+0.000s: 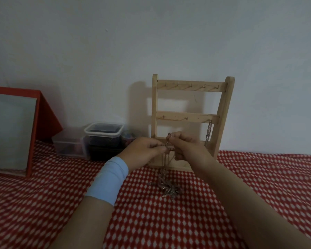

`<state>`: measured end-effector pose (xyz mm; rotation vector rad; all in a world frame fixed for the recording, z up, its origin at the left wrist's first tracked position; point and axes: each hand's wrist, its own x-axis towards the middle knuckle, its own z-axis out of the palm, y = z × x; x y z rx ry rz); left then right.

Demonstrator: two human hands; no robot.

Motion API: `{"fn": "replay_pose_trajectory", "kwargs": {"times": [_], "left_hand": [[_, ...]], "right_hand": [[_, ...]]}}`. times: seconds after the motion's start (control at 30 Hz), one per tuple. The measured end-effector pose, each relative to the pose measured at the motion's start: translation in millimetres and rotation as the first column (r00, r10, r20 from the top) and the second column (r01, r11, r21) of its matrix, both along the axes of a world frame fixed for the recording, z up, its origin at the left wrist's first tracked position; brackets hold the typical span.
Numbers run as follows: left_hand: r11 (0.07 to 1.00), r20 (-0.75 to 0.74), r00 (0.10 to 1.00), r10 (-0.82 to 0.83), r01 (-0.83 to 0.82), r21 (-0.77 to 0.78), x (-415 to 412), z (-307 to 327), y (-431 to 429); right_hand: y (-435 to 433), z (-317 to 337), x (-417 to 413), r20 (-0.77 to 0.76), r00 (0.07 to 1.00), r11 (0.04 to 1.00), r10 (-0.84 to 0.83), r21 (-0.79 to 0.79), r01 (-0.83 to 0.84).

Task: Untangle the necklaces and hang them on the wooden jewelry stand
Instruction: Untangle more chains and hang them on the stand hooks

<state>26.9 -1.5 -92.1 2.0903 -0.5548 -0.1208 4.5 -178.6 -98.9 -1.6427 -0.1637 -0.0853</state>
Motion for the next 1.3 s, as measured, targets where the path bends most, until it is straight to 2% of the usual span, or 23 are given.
{"fn": "replay_pose_trajectory", "kwargs": {"times": [0.07,0.17,0.3,0.43,0.5,0.6,0.7,0.77,0.9,0.97,1.1,1.23,1.3], "left_hand": [[0.998,0.02,1.0,0.011,-0.012,0.061,0,5,5],[0.999,-0.02,0.999,0.042,-0.042,-0.022,0,10,13],[0.983,-0.124,0.991,-0.054,0.03,-0.183,-2,8,15],[0.944,-0.178,0.974,-0.139,0.076,-0.321,1,5,20],[0.959,-0.166,0.981,-0.098,0.048,-0.279,2,5,24],[0.981,-0.113,0.993,0.018,-0.04,-0.192,1,11,30],[0.983,0.002,0.988,0.154,-0.153,-0.097,4,18,40],[0.967,0.056,0.972,0.227,-0.219,-0.127,6,20,47],[0.959,0.093,0.959,0.267,-0.255,-0.128,6,22,61],[0.97,0.075,0.968,0.241,-0.237,-0.057,6,21,61],[0.98,-0.062,0.98,0.191,-0.187,0.066,8,14,58],[0.967,-0.076,0.983,0.169,-0.15,0.207,7,9,51],[0.96,-0.077,0.986,0.151,-0.128,0.247,6,6,44]], "right_hand": [[-2,2,0,0.084,0.995,0.987,-0.045,-0.147,0.057],[-3,4,0,0.108,0.993,0.98,-0.056,-0.182,0.075],[4,3,1,-0.003,1.0,0.999,-0.031,-0.026,0.031],[5,5,-1,-0.079,0.993,0.991,0.085,0.112,-0.075],[1,7,-2,-0.08,0.993,0.995,0.087,0.052,-0.083],[-5,13,-5,-0.005,0.996,0.974,0.085,-0.209,-0.084],[-15,18,-5,0.041,0.996,0.828,0.081,-0.559,-0.044],[-22,16,-1,0.052,0.998,0.702,0.038,-0.712,0.01],[-32,16,3,0.09,0.988,0.575,-0.126,-0.805,0.147],[-35,18,2,0.053,0.985,0.489,-0.166,-0.863,0.128],[-35,15,2,-0.05,0.985,0.317,-0.166,-0.949,0.005],[-36,10,1,-0.219,0.965,0.144,-0.143,-0.969,-0.199],[-36,7,1,-0.308,0.941,0.117,-0.137,-0.949,-0.293]]}}
